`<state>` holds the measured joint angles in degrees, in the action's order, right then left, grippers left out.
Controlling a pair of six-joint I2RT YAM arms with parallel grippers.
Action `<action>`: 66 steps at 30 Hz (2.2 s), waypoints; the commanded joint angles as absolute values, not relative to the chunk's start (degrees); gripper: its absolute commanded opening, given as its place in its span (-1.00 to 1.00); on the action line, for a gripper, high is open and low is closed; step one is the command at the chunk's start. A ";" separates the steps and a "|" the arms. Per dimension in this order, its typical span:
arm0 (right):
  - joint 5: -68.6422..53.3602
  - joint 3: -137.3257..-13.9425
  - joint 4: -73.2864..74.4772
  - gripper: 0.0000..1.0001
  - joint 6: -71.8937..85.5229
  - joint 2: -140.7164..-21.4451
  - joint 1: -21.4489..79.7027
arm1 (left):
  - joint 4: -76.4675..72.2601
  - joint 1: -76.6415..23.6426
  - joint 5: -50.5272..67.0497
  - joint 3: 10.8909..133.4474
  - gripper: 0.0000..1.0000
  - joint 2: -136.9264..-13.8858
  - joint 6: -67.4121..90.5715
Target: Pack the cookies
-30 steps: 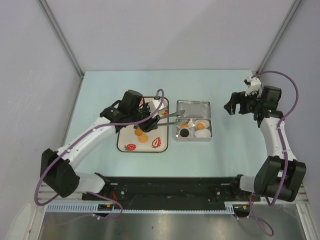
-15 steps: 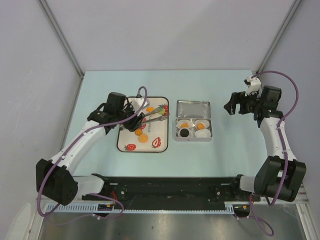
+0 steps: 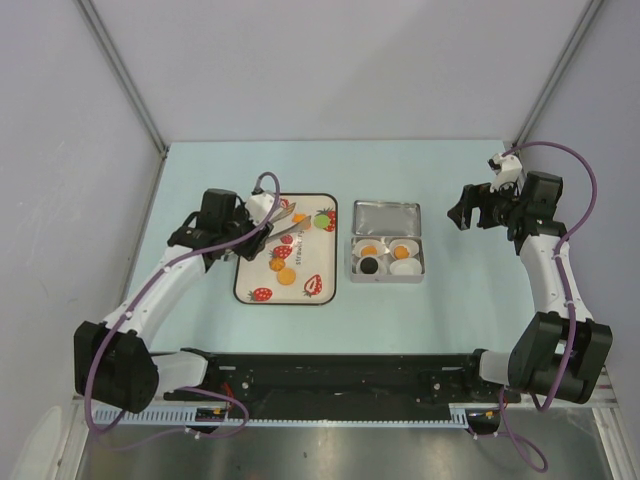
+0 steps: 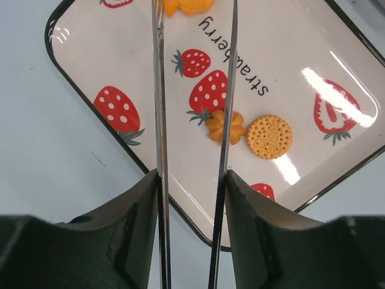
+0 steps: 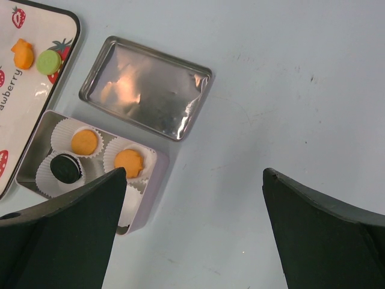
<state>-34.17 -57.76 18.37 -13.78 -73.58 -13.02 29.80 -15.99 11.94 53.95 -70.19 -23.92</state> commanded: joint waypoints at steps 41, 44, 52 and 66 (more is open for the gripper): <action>-35.16 -57.74 18.10 0.99 -15.12 -72.60 -13.36 | 52.46 -11.95 18.11 47.90 -0.02 -51.42 -34.54; -35.16 -57.75 18.10 0.99 -15.20 -72.25 -13.45 | 54.57 -11.95 18.11 48.60 -0.02 -50.27 -35.42; -34.81 -57.83 18.11 0.99 -15.56 -72.60 -13.45 | 57.39 -11.95 15.65 47.11 -0.03 -49.48 -38.67; -33.93 -57.74 18.28 1.00 -16.08 -72.51 -13.54 | 56.95 -12.13 13.89 45.97 -0.03 -51.50 -40.43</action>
